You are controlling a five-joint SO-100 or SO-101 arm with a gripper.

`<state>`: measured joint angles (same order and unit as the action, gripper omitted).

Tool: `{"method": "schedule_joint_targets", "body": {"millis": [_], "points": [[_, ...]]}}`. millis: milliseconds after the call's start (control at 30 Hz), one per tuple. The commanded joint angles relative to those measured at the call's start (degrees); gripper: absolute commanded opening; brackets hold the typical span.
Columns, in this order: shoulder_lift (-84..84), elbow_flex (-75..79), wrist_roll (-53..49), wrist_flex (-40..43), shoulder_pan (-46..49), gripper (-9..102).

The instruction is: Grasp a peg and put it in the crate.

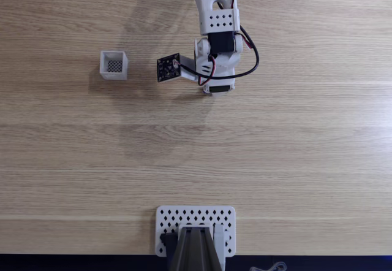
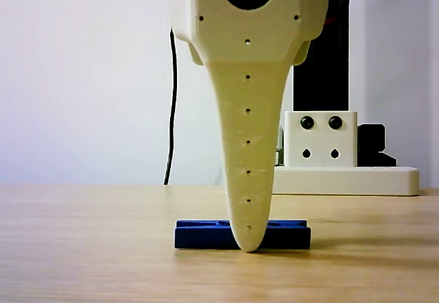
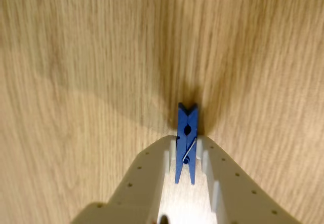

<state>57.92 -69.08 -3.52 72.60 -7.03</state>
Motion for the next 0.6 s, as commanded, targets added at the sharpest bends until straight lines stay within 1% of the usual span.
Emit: {"method": "schedule_joint_targets", "body": {"millis": [0,100,233,367,567], "points": [[0.0,2.37,0.35,-0.7,0.09,0],[2.46,-0.97,-1.58,-1.93,0.09,-1],[10.99,-9.32,-9.67,-6.68,0.53,-1],[24.17,-22.68,-18.63,-12.74,1.76,-1],[46.76,-42.54,-35.33,-20.65,7.21,-1]]}}
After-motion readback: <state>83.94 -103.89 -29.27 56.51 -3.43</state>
